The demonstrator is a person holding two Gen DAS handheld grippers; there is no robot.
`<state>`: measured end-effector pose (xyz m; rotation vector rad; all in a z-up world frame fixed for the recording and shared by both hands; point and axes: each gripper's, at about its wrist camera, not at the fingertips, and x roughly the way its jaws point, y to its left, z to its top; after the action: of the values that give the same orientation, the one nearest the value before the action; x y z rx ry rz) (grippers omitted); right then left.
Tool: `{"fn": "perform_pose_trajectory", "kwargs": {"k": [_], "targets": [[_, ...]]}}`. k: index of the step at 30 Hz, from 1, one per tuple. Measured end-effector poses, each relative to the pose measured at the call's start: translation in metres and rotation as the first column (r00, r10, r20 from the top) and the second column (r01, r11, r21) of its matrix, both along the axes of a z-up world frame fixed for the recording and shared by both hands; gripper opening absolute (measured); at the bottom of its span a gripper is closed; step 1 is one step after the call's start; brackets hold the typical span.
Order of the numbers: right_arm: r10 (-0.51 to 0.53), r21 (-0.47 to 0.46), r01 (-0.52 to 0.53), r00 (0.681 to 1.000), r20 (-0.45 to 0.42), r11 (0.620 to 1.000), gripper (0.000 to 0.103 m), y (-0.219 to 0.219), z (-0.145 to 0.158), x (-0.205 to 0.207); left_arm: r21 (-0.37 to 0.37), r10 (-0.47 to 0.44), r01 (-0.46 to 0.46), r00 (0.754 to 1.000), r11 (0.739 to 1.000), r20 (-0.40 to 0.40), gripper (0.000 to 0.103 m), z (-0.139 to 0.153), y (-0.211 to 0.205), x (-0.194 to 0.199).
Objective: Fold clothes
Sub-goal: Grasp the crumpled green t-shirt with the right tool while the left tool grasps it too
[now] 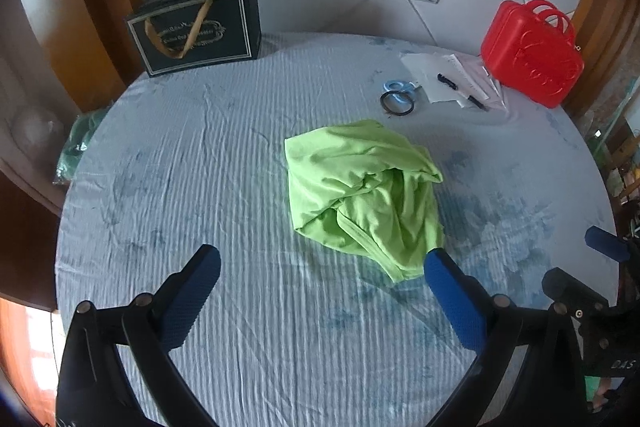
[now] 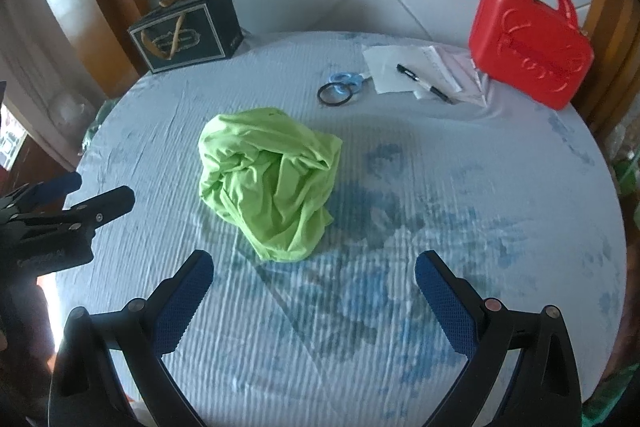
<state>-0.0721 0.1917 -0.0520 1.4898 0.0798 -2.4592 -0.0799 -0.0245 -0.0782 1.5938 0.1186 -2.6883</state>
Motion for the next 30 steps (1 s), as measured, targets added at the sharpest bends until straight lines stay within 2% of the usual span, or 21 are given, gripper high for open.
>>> {"fn": "perform_pose_trajectory", "kwargs": {"k": [6,8,9,10,11,16,19,20,21,22,23,24,25,26,27,28,30], "targets": [[0.021,-0.024,-0.021,0.999,0.041,1.000,0.100,-0.005,-0.039,-0.030,0.014,-0.031,0.030,0.999,0.999,0.024,0.103,-0.048,-0.009,-0.034],[0.021,-0.015,-0.020,0.998,0.065,1.000,0.082,-0.009,-0.057,-0.042,0.011,-0.036,0.035,0.999,0.999,0.037,0.103,-0.067,-0.013,-0.047],[0.021,-0.026,-0.019,0.996,0.084,0.999,0.068,-0.010,-0.065,-0.048,0.011,-0.031,0.031,0.998,0.999,0.048,0.101,-0.078,-0.016,-0.052],[0.022,-0.037,-0.018,0.994,0.111,0.999,0.064,-0.011,-0.075,-0.055,0.012,-0.026,0.025,0.998,1.000,0.060,0.091,-0.089,-0.020,-0.058],[0.029,-0.043,-0.024,0.990,0.136,0.999,0.064,-0.013,-0.085,-0.061,0.014,-0.025,0.024,0.997,1.000,0.073,0.082,-0.099,-0.022,-0.063],[0.078,-0.059,-0.067,0.973,0.218,0.996,0.064,-0.031,-0.122,-0.078,-0.022,-0.005,0.008,0.994,1.000,0.111,0.078,-0.140,-0.032,-0.087],[0.124,-0.071,-0.109,0.959,0.255,0.991,0.065,-0.048,-0.137,-0.081,-0.017,-0.005,0.008,0.992,1.000,0.127,0.077,-0.157,-0.034,-0.098],[0.142,-0.070,-0.128,0.955,0.261,0.989,0.067,-0.054,-0.143,-0.080,-0.019,-0.013,0.016,0.991,1.000,0.136,0.062,-0.161,-0.033,-0.100],[0.158,-0.063,-0.147,0.952,0.261,0.987,0.071,-0.059,-0.147,-0.078,-0.021,-0.021,0.025,0.989,0.999,0.146,0.052,-0.165,-0.031,-0.103],[0.177,-0.050,-0.170,0.950,0.258,0.984,0.077,-0.066,-0.152,-0.077,-0.005,-0.025,0.026,0.987,1.000,0.156,0.032,-0.168,-0.031,-0.105],[0.192,-0.036,-0.189,0.949,0.251,0.981,0.080,-0.072,-0.158,-0.075,0.023,-0.024,0.021,0.987,1.000,0.161,0.020,-0.168,-0.032,-0.106],[0.202,-0.024,-0.202,0.949,0.244,0.979,0.080,-0.076,-0.162,-0.074,0.051,-0.023,0.015,0.986,0.999,0.165,0.016,-0.168,-0.033,-0.107],[0.203,0.000,-0.209,0.951,0.232,0.978,0.078,-0.077,-0.165,-0.074,0.049,-0.019,0.012,0.989,0.999,0.149,0.012,-0.162,-0.033,-0.106],[0.205,0.024,-0.216,0.953,0.221,0.976,0.070,-0.078,-0.168,-0.074,0.044,-0.014,0.008,0.991,0.999,0.132,0.009,-0.156,-0.034,-0.105],[0.205,0.046,-0.219,0.957,0.207,0.975,0.044,-0.078,-0.170,-0.074,0.034,-0.008,0.004,0.995,0.999,0.102,0.009,-0.145,-0.036,-0.102],[0.194,0.058,-0.207,0.965,0.179,0.977,0.012,-0.071,-0.161,-0.075,0.024,-0.002,0.000,0.997,1.000,0.071,0.009,-0.133,-0.038,-0.100],[0.170,0.081,-0.181,0.978,0.122,0.980,0.010,-0.057,-0.144,-0.077,0.041,0.010,-0.012,0.999,0.999,0.049,0.009,-0.115,-0.045,-0.099]]}}
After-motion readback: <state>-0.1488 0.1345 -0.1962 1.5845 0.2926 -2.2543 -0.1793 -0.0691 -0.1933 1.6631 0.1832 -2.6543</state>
